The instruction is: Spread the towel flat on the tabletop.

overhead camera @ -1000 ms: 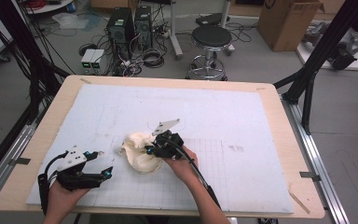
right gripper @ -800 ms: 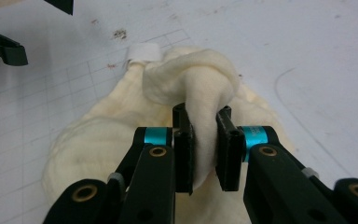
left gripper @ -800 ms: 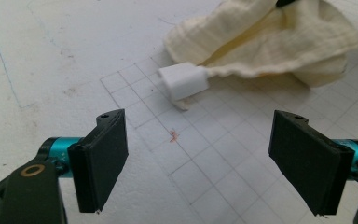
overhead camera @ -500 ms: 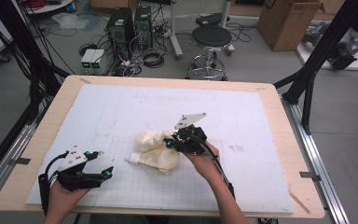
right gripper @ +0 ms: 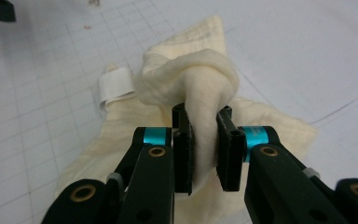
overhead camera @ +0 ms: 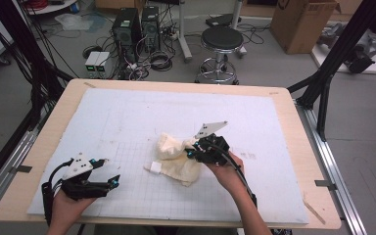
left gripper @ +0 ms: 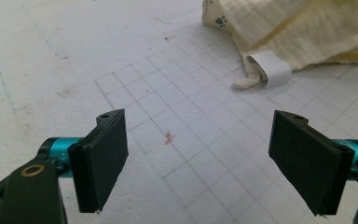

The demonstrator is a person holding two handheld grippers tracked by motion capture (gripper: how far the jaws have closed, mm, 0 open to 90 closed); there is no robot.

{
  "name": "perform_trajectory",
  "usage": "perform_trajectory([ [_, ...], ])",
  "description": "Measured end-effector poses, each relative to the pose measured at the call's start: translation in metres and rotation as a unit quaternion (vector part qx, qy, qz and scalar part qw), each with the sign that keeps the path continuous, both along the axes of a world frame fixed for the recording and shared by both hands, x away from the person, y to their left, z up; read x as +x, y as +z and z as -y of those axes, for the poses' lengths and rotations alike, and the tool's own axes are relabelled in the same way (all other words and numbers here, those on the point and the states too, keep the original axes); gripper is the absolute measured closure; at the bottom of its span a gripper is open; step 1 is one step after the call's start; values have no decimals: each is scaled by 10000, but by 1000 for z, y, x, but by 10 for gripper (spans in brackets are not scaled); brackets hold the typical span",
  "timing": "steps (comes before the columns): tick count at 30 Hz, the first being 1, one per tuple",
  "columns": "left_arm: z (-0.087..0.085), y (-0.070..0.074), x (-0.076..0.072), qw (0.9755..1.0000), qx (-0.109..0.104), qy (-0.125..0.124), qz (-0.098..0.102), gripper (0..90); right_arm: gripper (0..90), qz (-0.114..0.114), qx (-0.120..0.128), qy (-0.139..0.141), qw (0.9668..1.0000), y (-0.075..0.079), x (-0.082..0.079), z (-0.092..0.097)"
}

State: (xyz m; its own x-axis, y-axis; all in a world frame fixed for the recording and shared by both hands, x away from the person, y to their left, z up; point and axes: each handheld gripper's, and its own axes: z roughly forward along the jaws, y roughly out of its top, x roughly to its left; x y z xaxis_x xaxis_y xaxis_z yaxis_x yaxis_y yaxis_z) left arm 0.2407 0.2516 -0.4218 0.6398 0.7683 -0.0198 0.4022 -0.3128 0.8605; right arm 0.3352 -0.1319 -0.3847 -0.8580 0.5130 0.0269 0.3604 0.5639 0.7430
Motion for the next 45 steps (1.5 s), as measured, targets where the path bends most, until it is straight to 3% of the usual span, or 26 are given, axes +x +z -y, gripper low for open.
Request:
perform_trajectory([
  [3,1,0,0,10000,15,-15,12,199,791,-112,-129,-23,9999,-10,3,-3],
  [4,2,0,-1,10000,10,-36,11,200,786,-258,-186,-74,9995,-22,7,-5],
  [7,4,0,-1,10000,17,-62,5,202,755,-373,-120,-170,9991,-30,10,-3],
  [8,4,0,-1,10000,17,-62,5,208,755,-373,-120,-170,9991,-30,10,-3],
  [11,9,0,2,9998,46,-163,-48,236,602,-325,156,-276,9990,-25,9,1],
  [13,11,0,3,9998,39,-165,-59,250,572,-270,223,-313,9989,-22,8,2],
  [15,16,1,4,9996,27,-275,-81,274,475,-268,400,-351,9982,-17,5,7],
  [18,28,3,9,9988,4,-478,-136,338,365,-121,649,-401,9970,-9,-2,16],
  [21,49,5,14,9970,74,-735,-210,377,337,-88,753,-391,9964,-2,-10,24],
  [28,83,3,27,9943,366,-1004,-30,456,336,130,870,-422,9952,-1,-30,49],
  [34,110,1,46,9901,458,-1301,-262,526,373,237,884,-521,9944,-11,-43,72],
  [35,118,0,53,9877,679,-1336,-438,534,376,244,906,-554,9940,-14,-43,76],
  [39,124,-3,62,9857,815,-1335,-623,582,399,171,941,-649,9933,-21,-45,87],
  [42,126,-7,68,9865,795,-1227,-736,613,413,125,879,-654,9939,-25,-47,90],
  [45,128,-11,70,9843,930,-1275,-786,682,422,114,833,-653,9943,-28,-46,92],
])
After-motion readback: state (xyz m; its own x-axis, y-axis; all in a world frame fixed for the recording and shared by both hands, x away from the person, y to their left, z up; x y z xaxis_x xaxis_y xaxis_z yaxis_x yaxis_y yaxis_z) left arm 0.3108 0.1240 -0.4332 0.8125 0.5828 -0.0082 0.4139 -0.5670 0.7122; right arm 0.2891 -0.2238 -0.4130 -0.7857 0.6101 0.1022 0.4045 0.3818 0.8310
